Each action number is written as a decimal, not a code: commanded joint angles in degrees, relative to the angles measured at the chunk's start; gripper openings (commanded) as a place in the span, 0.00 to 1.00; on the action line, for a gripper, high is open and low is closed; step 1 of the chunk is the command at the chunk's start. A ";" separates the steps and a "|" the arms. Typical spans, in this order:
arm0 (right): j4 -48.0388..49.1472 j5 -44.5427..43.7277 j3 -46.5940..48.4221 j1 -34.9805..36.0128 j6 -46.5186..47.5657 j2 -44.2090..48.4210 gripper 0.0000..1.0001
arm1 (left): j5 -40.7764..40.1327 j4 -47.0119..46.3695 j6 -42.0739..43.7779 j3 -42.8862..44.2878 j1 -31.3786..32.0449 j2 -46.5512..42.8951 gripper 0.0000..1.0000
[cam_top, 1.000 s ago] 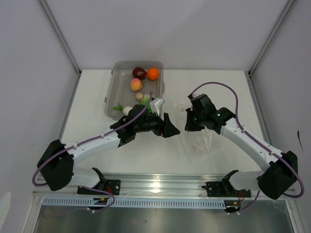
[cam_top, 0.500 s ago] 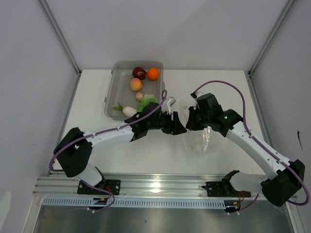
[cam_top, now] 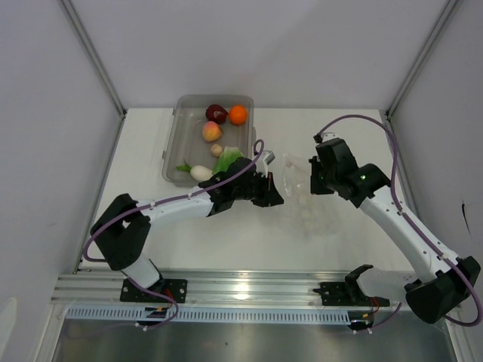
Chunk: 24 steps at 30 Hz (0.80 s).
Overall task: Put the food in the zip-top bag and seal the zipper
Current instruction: Open the zipper of the food storage bag.
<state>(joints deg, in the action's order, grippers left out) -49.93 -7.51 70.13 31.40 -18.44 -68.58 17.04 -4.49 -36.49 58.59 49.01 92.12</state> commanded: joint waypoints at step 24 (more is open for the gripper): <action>-3.07 -4.80 1.60 -4.94 3.76 7.23 0.00 | -3.14 -0.70 10.12 3.29 -0.23 -12.57 0.99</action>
<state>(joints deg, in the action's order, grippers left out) -54.94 -13.72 72.14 26.39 -15.55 -62.33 16.56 -3.92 -29.74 58.67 48.95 85.06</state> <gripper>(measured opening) 0.007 0.993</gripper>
